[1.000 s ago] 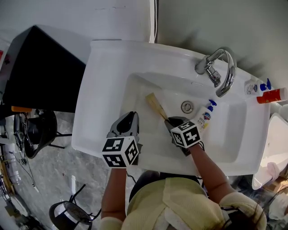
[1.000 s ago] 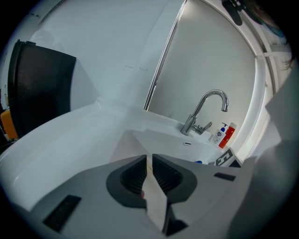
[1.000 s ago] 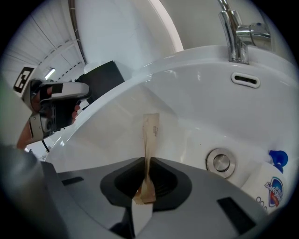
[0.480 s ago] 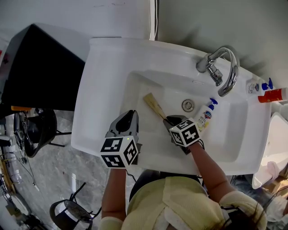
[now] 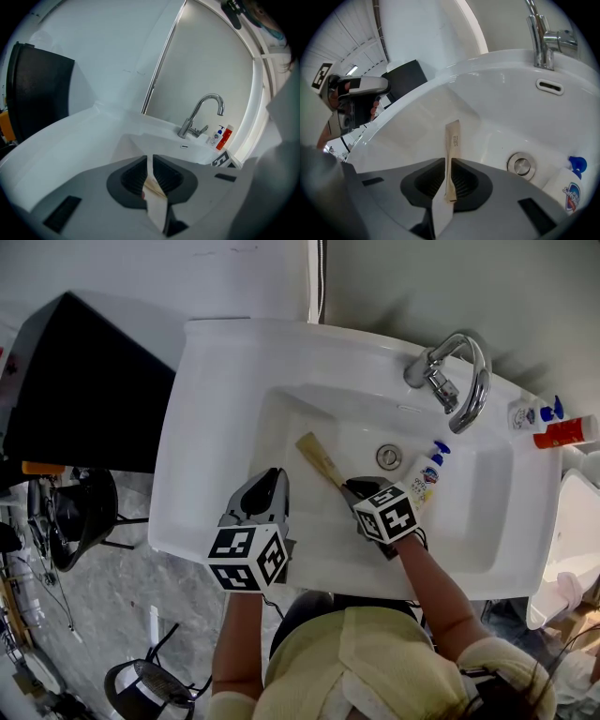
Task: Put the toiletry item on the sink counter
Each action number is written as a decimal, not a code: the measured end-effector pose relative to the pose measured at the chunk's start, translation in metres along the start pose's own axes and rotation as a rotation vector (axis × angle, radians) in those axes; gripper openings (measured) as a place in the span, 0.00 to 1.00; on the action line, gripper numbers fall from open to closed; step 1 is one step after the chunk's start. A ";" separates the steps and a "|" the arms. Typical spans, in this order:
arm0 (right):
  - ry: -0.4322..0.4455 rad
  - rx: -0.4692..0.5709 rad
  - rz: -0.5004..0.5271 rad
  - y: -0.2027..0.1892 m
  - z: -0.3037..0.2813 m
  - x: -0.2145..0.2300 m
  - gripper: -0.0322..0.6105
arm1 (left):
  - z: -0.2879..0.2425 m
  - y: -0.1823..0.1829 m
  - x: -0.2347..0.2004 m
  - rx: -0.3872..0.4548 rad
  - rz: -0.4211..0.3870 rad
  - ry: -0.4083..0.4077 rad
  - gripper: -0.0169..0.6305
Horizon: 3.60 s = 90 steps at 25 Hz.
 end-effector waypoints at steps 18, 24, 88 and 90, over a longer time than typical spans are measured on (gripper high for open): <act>-0.033 0.087 0.031 0.007 0.048 -0.019 0.13 | 0.036 -0.004 0.021 0.038 -0.031 -0.023 0.13; -0.058 0.115 0.050 0.010 0.065 -0.028 0.13 | 0.048 -0.005 0.025 0.053 -0.036 -0.032 0.13; -0.163 0.508 0.053 0.032 0.207 -0.086 0.09 | 0.128 -0.037 0.010 0.148 0.037 0.004 0.13; -0.160 0.506 0.051 0.032 0.206 -0.085 0.09 | 0.128 -0.036 0.010 0.151 0.038 0.006 0.13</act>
Point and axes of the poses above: the fingertips, and each gripper's own axes: z backward along the fingers, x to its right, y out of its top, the point moved 1 cm from there along z, backward along the fingers, and after that the axes turned 9 degrees about -x, right-handed, at the moved point
